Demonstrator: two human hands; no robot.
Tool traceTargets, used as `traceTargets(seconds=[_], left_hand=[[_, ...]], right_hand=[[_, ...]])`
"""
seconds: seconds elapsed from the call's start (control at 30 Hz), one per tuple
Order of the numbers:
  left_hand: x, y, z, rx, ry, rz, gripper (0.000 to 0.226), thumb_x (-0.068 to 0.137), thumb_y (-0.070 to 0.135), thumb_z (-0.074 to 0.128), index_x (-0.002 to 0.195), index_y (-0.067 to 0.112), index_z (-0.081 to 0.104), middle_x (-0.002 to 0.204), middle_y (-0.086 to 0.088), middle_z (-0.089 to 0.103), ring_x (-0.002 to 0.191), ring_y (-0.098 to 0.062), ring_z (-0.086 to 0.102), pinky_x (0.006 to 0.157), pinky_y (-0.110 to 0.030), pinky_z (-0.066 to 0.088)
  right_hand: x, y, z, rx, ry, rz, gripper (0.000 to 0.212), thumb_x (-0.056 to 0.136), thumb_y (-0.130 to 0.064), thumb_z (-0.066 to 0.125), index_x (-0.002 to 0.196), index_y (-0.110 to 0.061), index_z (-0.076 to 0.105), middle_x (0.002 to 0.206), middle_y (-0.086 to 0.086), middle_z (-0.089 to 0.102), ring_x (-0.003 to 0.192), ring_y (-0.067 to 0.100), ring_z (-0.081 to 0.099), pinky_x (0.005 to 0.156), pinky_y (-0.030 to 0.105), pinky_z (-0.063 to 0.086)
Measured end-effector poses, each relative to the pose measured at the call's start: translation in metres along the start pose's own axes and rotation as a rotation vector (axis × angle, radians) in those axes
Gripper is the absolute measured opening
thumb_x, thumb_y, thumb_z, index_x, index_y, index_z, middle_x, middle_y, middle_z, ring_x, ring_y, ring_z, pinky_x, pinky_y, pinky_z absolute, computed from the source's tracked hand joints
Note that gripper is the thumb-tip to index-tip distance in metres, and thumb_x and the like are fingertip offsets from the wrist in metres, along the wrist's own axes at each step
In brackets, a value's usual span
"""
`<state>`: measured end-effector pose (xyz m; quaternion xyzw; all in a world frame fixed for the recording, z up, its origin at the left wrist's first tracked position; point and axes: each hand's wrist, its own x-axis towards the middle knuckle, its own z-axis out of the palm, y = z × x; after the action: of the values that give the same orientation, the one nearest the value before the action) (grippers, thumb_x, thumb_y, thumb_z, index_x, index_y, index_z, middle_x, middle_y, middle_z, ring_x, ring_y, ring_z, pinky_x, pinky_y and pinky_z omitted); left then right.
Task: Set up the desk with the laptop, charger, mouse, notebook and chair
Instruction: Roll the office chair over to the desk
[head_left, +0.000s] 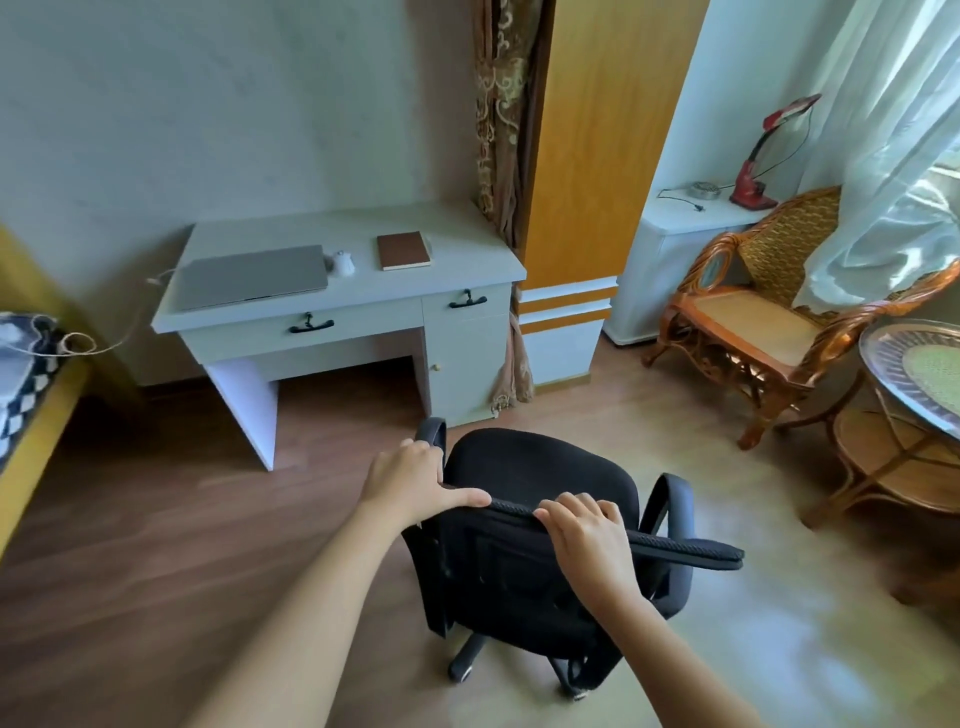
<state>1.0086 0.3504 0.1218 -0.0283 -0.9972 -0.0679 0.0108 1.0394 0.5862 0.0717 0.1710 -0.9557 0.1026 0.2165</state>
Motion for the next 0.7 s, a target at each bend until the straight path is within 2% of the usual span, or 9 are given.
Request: traceTargets(seconds=[0.17, 0.3, 0.37, 0.43, 0.5, 0.57, 0.63, 0.7], left_hand=[[-0.049, -0.035, 0.001, 0.063, 0.034, -0.079, 0.081, 0.054, 0.097, 0.031, 0.075, 0.021, 0.051, 0.083, 0.010, 0.056, 0.091, -0.013, 0.053, 0.063, -0.030, 0.039], [-0.084, -0.069, -0.003, 0.158, 0.099, -0.143, 0.086, 0.061, 0.094, 0.024, 0.082, 0.017, 0.055, 0.087, 0.006, 0.059, 0.089, -0.015, 0.056, 0.064, -0.031, 0.045], [-0.100, -0.083, 0.003, 0.186, 0.224, -0.066, 0.080, 0.076, 0.085, 0.018, 0.079, 0.015, 0.057, 0.079, 0.004, 0.059, 0.078, -0.016, 0.058, 0.053, -0.029, 0.046], [-0.113, -0.098, 0.016, 0.117, 0.345, 0.041, 0.067, 0.091, 0.069, 0.018, 0.070, 0.017, 0.054, 0.065, 0.007, 0.053, 0.061, -0.014, 0.055, 0.042, -0.025, 0.039], [-0.121, -0.114, 0.026, 0.043, 0.376, 0.057, 0.053, 0.094, 0.059, 0.030, 0.070, 0.019, 0.055, 0.064, 0.009, 0.054, 0.060, -0.013, 0.053, 0.049, -0.025, 0.041], [-0.126, -0.129, 0.028, 0.068, 0.381, 0.026, 0.045, 0.091, 0.056, 0.038, 0.073, 0.021, 0.059, 0.068, 0.010, 0.059, 0.067, -0.013, 0.057, 0.060, -0.028, 0.047], [-0.131, -0.143, 0.028, 0.099, 0.364, -0.009, 0.050, 0.093, 0.059, 0.033, 0.071, 0.024, 0.060, 0.065, 0.011, 0.060, 0.066, -0.013, 0.059, 0.062, -0.030, 0.049], [-0.133, -0.156, 0.028, 0.123, 0.328, -0.035, 0.061, 0.093, 0.067, 0.021, 0.072, 0.025, 0.062, 0.062, 0.011, 0.060, 0.063, -0.013, 0.061, 0.057, -0.030, 0.049]], right_hand=[[-0.007, -0.038, 0.001, 0.014, -0.013, -0.119, 0.032, 0.094, -0.035, 0.036, 0.084, -0.027, 0.065, 0.074, -0.011, 0.060, 0.071, 0.017, 0.058, 0.071, 0.030, 0.039], [-0.004, -0.073, 0.008, 0.072, -0.040, -0.198, 0.025, 0.092, -0.033, 0.041, 0.086, -0.027, 0.065, 0.075, -0.011, 0.061, 0.074, 0.018, 0.059, 0.072, 0.030, 0.038], [-0.001, -0.089, 0.010, 0.108, -0.077, -0.235, 0.024, 0.092, -0.034, 0.041, 0.088, -0.029, 0.064, 0.078, -0.012, 0.062, 0.077, 0.017, 0.059, 0.072, 0.032, 0.043], [0.004, -0.103, 0.011, 0.141, -0.105, -0.279, 0.017, 0.091, -0.032, 0.045, 0.090, -0.030, 0.062, 0.080, -0.013, 0.062, 0.079, 0.016, 0.059, 0.071, 0.032, 0.047], [0.011, -0.117, 0.012, 0.146, -0.128, -0.344, 0.007, 0.087, -0.028, 0.053, 0.091, -0.032, 0.059, 0.080, -0.014, 0.062, 0.078, 0.017, 0.060, 0.070, 0.033, 0.049], [0.021, -0.128, 0.016, 0.098, -0.166, -0.393, 0.007, 0.090, -0.032, 0.050, 0.090, -0.035, 0.057, 0.077, -0.015, 0.062, 0.076, 0.018, 0.060, 0.078, 0.035, 0.045], [0.034, -0.135, 0.019, 0.070, -0.253, -0.339, 0.037, 0.096, -0.052, 0.028, 0.087, -0.036, 0.061, 0.077, -0.015, 0.064, 0.078, 0.014, 0.061, 0.093, 0.040, 0.036], [0.046, -0.135, 0.025, 0.050, -0.326, -0.329, 0.062, 0.089, -0.068, 0.011, 0.089, -0.035, 0.063, 0.081, -0.014, 0.067, 0.082, 0.011, 0.062, 0.106, 0.046, 0.029]])
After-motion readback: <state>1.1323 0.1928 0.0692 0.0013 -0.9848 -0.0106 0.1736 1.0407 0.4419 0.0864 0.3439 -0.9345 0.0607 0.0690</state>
